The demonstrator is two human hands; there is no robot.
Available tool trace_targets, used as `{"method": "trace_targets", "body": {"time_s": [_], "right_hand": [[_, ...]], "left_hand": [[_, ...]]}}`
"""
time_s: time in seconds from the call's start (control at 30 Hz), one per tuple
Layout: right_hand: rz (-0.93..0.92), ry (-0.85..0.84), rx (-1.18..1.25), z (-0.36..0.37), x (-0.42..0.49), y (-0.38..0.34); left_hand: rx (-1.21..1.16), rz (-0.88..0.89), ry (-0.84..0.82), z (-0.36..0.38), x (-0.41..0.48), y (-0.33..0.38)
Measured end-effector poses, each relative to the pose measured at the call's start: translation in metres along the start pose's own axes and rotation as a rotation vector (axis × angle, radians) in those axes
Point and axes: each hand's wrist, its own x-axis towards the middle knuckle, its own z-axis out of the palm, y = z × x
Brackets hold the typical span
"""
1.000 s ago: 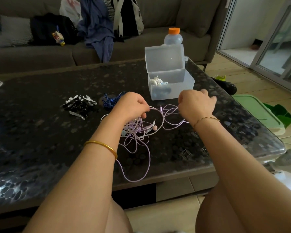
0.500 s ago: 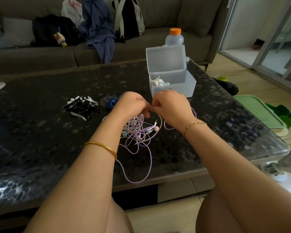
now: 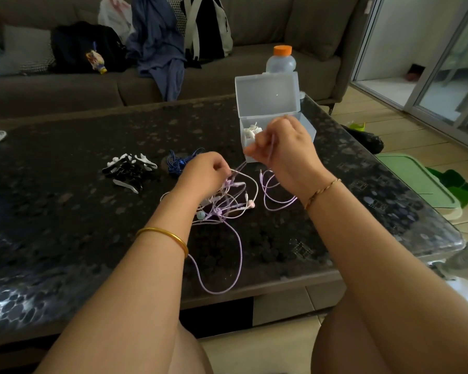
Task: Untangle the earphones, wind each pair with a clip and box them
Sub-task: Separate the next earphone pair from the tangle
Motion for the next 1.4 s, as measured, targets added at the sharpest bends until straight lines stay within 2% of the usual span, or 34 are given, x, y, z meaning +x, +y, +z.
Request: {"method": "trace_targets", "body": {"time_s": [0.03,0.17,0.23,0.33,0.4,0.47,0.57,0.73,0.8,0.93,1.13,1.2,1.3,1.4], "right_hand": [[-0.023,0.018,-0.084,-0.001,0.002,0.000],[-0.147,0.033,-0.956,-0.004,0.005,0.011],[-0.180,-0.069,-1.176,-0.002,0.004,0.018],[-0.186,-0.228,-1.523,-0.001,0.002,0.021],[-0.190,-0.291,-1.665,-0.004,0.003,0.022],[-0.211,-0.272,-1.620,-0.006,0.004,0.021],[-0.277,-0.182,-1.379,-0.004,0.007,0.017],[-0.374,-0.140,-1.287,-0.001,0.009,0.015],[-0.397,-0.114,-1.229,0.002,0.010,0.015],[-0.380,-0.007,-1.080,0.003,0.012,0.016],[-0.204,0.094,-0.732,0.003,0.011,0.012],[-0.171,0.125,-0.706,0.000,0.013,0.012],[-0.180,0.170,-0.850,-0.007,0.019,0.015],[-0.173,0.181,-0.871,-0.008,0.020,0.018]], "left_hand": [[0.046,0.003,0.020,0.001,0.001,-0.001],[0.154,0.020,0.106,0.004,0.003,-0.002],[0.191,0.032,0.137,0.005,0.003,-0.001],[0.119,0.041,0.161,0.000,0.004,-0.005],[0.084,0.028,0.156,-0.005,0.004,-0.008],[0.093,0.014,0.132,-0.007,0.003,-0.010],[0.011,-0.030,0.116,-0.008,0.002,-0.012],[-0.183,0.020,0.160,-0.019,0.002,0.001],[-0.248,0.068,0.088,-0.022,-0.002,0.006],[-0.222,0.074,-0.210,-0.014,-0.006,0.006],[-0.129,0.171,-0.307,-0.006,-0.005,0.000],[-0.127,0.178,-0.291,-0.004,-0.005,0.000],[-0.146,0.163,-0.242,-0.005,-0.005,0.002],[-0.166,0.161,-0.303,-0.006,-0.005,0.005]]}}
